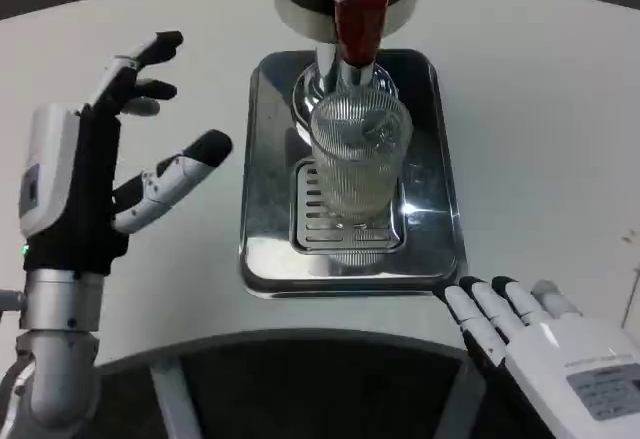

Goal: Grasp the cup under the faucet to collect the drink, then remove the cup.

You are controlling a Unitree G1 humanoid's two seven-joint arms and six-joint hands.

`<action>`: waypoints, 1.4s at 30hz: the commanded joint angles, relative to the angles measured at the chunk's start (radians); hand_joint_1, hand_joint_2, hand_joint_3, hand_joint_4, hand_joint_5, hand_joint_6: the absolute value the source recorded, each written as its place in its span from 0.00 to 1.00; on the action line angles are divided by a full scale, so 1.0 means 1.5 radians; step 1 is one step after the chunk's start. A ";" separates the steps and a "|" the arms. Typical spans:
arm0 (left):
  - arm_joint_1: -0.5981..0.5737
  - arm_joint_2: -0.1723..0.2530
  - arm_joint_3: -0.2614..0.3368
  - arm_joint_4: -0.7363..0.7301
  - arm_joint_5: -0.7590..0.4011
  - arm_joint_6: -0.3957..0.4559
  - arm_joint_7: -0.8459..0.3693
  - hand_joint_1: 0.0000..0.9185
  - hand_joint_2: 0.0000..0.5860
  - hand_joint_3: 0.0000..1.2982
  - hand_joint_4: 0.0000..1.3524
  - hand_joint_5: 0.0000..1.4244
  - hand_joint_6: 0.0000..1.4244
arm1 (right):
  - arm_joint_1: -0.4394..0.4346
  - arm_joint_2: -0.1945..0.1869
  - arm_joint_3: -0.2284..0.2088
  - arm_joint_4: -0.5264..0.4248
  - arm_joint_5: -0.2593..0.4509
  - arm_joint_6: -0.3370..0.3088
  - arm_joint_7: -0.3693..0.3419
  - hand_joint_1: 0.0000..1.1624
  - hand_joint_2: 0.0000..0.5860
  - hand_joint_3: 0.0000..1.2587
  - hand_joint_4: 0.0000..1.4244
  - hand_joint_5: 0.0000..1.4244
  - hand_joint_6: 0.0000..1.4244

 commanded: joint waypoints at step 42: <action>-0.078 0.099 0.110 -0.186 -0.554 0.186 -0.815 0.00 0.16 0.00 0.00 0.00 0.01 | -0.024 0.004 0.055 0.017 -0.039 0.028 0.013 0.78 0.51 0.00 0.00 0.00 0.00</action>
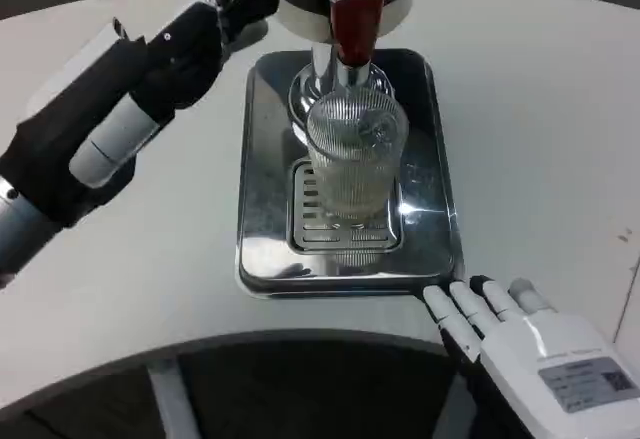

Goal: Grasp the cup under the faucet to collect the drink, then remove the cup.

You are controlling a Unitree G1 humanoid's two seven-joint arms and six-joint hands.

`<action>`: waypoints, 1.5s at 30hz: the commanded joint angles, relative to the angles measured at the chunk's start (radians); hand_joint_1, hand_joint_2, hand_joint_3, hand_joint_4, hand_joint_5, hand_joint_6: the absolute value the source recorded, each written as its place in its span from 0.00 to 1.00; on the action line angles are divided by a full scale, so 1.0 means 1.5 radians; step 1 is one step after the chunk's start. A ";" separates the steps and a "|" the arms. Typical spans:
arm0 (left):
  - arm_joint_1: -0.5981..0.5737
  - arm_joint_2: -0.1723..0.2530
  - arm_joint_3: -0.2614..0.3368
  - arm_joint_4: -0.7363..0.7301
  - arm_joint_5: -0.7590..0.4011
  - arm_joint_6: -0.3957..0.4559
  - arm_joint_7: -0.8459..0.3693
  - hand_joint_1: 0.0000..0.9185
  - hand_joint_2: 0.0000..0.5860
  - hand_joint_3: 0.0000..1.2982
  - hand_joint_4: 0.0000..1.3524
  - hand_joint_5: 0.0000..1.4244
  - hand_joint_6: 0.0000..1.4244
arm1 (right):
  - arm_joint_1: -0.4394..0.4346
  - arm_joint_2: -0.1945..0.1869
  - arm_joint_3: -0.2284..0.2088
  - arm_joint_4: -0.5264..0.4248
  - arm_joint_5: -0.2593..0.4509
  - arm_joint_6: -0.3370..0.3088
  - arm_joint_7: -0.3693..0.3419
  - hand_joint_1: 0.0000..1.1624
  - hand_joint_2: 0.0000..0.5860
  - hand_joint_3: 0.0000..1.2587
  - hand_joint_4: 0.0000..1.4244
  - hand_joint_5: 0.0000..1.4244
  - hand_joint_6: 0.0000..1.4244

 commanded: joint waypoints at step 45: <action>-0.318 -0.079 0.002 0.323 0.016 0.055 -0.227 0.00 0.15 0.00 0.00 0.02 0.02 | 0.005 0.025 0.008 -0.012 -0.025 0.010 0.010 0.78 0.51 0.00 0.00 0.00 0.00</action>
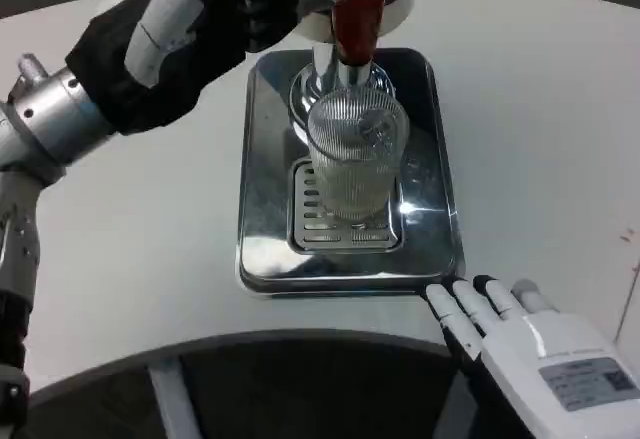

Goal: Grasp the cup under the faucet to collect the drink, then remove the cup.

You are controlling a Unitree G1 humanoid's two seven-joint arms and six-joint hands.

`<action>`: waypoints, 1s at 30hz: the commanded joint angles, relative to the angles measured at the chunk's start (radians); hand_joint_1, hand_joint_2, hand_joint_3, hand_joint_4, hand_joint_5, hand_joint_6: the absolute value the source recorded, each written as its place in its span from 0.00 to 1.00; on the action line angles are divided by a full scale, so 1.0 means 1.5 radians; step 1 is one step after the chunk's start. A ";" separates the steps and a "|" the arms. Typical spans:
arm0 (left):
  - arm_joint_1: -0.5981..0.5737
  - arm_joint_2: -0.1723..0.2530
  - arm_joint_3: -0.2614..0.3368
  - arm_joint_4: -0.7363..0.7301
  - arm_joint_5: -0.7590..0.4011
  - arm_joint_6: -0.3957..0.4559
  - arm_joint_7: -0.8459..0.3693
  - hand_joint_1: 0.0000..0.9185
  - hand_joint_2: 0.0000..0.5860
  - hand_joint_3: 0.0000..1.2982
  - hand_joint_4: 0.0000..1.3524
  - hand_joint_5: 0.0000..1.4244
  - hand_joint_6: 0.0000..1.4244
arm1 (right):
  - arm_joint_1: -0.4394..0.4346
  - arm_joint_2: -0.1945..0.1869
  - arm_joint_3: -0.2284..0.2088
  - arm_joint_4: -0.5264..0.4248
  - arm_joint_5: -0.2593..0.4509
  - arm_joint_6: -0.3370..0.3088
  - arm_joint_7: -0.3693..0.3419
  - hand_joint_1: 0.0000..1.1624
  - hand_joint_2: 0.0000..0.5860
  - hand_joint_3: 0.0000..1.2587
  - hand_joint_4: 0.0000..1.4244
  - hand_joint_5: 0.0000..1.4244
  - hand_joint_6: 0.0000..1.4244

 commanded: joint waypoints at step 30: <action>-0.161 -0.065 -0.045 0.210 0.090 -0.165 -0.112 0.00 0.15 0.00 0.00 0.03 0.02 | -0.004 0.010 0.000 0.001 -0.003 0.011 0.002 0.78 0.51 0.00 0.00 0.00 0.00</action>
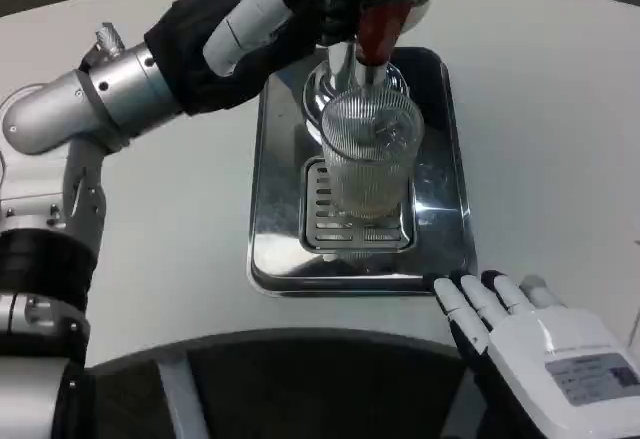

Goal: Grasp the cup under the faucet to collect the drink, then remove the cup.

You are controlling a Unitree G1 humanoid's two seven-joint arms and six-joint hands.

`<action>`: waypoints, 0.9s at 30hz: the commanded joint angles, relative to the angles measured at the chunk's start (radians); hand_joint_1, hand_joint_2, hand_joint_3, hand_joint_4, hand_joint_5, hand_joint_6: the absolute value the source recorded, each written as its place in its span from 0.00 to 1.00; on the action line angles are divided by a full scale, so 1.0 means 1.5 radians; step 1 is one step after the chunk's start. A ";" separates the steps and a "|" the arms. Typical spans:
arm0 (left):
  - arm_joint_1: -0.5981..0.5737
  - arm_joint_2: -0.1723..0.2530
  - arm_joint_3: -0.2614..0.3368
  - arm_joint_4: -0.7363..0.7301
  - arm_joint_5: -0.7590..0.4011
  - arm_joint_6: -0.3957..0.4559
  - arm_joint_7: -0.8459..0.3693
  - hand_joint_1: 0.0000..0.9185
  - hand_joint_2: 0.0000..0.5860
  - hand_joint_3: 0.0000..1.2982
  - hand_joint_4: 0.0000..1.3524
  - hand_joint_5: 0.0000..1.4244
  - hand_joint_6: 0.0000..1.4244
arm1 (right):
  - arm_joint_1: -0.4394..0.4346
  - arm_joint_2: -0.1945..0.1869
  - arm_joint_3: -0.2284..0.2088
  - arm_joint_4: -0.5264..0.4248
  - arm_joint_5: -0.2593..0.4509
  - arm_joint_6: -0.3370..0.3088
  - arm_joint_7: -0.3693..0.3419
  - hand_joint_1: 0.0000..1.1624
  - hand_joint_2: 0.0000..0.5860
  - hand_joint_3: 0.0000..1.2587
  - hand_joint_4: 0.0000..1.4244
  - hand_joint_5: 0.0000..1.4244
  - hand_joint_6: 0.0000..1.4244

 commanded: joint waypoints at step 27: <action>-0.078 0.040 -0.074 0.119 0.126 -0.194 -0.063 0.00 0.15 0.00 0.00 0.04 0.01 | -0.011 0.003 -0.001 0.009 0.012 0.011 -0.004 0.78 0.51 0.00 0.00 0.00 0.00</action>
